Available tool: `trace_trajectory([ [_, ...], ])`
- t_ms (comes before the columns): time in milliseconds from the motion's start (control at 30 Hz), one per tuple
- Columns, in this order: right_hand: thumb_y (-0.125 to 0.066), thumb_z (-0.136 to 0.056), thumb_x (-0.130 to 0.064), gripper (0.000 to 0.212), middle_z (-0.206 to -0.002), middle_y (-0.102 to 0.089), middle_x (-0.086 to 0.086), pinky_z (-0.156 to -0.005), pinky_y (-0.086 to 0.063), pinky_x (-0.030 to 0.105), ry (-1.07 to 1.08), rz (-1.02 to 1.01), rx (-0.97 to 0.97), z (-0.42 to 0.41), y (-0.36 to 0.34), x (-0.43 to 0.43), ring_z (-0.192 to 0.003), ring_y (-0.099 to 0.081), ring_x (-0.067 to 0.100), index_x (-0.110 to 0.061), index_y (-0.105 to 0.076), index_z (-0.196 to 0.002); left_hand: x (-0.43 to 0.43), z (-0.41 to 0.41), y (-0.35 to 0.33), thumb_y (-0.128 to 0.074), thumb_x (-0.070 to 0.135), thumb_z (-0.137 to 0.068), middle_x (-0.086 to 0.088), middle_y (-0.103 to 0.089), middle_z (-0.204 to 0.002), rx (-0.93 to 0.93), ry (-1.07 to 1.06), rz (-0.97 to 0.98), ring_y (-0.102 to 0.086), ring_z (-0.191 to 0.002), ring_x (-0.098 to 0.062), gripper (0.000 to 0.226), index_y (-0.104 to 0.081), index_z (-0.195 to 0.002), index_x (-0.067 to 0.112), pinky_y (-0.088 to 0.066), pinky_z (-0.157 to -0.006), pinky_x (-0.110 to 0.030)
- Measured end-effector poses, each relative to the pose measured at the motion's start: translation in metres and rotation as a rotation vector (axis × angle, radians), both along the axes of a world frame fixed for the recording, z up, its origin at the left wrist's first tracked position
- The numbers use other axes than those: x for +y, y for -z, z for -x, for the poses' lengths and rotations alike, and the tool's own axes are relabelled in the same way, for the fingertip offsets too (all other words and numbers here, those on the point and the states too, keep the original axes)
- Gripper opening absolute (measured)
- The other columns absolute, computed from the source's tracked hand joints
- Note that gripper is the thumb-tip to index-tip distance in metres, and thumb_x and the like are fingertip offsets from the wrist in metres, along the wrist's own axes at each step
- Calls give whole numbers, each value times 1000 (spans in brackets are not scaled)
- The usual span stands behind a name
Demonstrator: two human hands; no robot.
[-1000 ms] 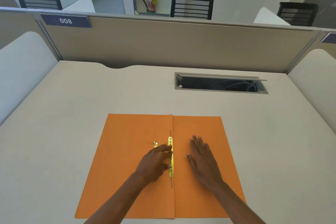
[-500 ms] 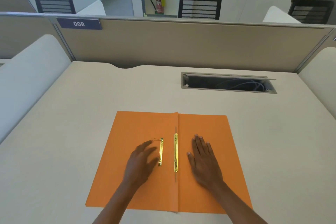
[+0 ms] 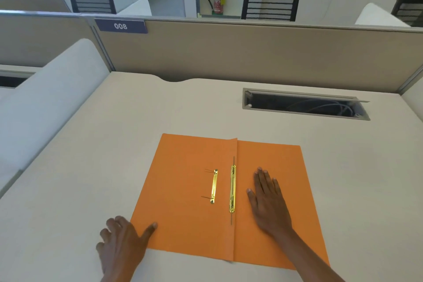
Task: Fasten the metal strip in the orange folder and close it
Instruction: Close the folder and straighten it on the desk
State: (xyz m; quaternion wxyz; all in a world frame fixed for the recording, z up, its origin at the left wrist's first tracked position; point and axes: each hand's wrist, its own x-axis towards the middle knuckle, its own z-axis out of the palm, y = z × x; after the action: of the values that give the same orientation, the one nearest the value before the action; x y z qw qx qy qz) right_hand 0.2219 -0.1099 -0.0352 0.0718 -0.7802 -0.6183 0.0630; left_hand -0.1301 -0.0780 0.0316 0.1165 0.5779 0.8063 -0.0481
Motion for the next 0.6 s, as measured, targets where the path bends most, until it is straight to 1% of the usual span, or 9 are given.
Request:
trace_trajectory([
  [100, 0, -98, -54, 69, -165, 7, -2, -123, 4, 36, -2, 7, 0, -1, 1, 0, -151, 13, 12, -17, 1, -155, 3, 1, 4, -50, 74, -77, -12, -48, -117, -34, 4, 9, -48, -110, -33, 80, -46, -115, 5, -44, -85, -44],
  [200, -3, -98, -54, 68, -165, 5, -2, -123, 4, 36, 0, 5, -2, -1, 1, 0, -151, 12, 11, -17, 1, -155, 4, 1, 6, -56, 70, -76, -14, -51, -113, -77, -20, 18, -50, -107, -36, 71, -46, -106, 7, -42, -85, -46],
  [300, -2, -98, -54, 68, -165, 5, -2, -123, 6, 35, -1, 4, 0, -1, 2, 0, -151, 12, 11, -17, 1, -155, 7, 5, 6, -66, 63, -75, -19, -52, -114, -154, -71, 58, -51, -107, -42, 72, -44, -110, 4, -43, -86, -48],
  [367, -2, -98, -54, 68, -165, 5, -2, -123, 6, 35, 3, 2, 4, -2, 3, 0, -151, 13, 10, -18, 2, -155, 10, 11, 8, -74, 51, -74, -23, -52, -116, -293, -144, 39, -54, -106, -44, 74, -42, -120, 2, -45, -85, -49],
  [433, -3, -98, -54, 68, -165, 4, -3, -123, 5, 35, 5, -4, 12, -1, 3, 1, -151, 12, 10, -18, 2, -155, 14, 18, 6, -80, 37, -74, -24, -56, -115, -482, -224, 1, -56, -105, -42, 72, -43, -127, 4, -46, -85, -48],
  [500, -5, -98, -54, 67, -165, 3, -3, -124, 2, 37, 6, -14, 29, -1, 3, 1, -151, 10, 11, -18, 2, -155, 17, 21, -3, -79, 25, -77, -20, -64, -107, -700, -275, -24, -61, -96, -38, 56, -52, -123, 8, -49, -81, -45],
  [567, -5, -98, -55, 67, -165, 3, -2, -124, 0, 37, 1, -18, 34, -1, 2, 0, -151, 9, 11, -18, 3, -154, 18, 22, -20, -74, 14, -82, -14, -69, -94, -884, -271, -46, -65, -85, -32, 34, -62, -113, 8, -51, -73, -42],
  [600, -5, -98, -55, 67, -165, 3, -2, -124, 0, 38, -1, -16, 37, -1, 1, 0, -151, 9, 11, -18, 3, -154, 18, 22, -29, -72, 10, -83, -12, -71, -89, -954, -254, -67, -66, -83, -30, 25, -65, -107, 8, -51, -71, -40],
])
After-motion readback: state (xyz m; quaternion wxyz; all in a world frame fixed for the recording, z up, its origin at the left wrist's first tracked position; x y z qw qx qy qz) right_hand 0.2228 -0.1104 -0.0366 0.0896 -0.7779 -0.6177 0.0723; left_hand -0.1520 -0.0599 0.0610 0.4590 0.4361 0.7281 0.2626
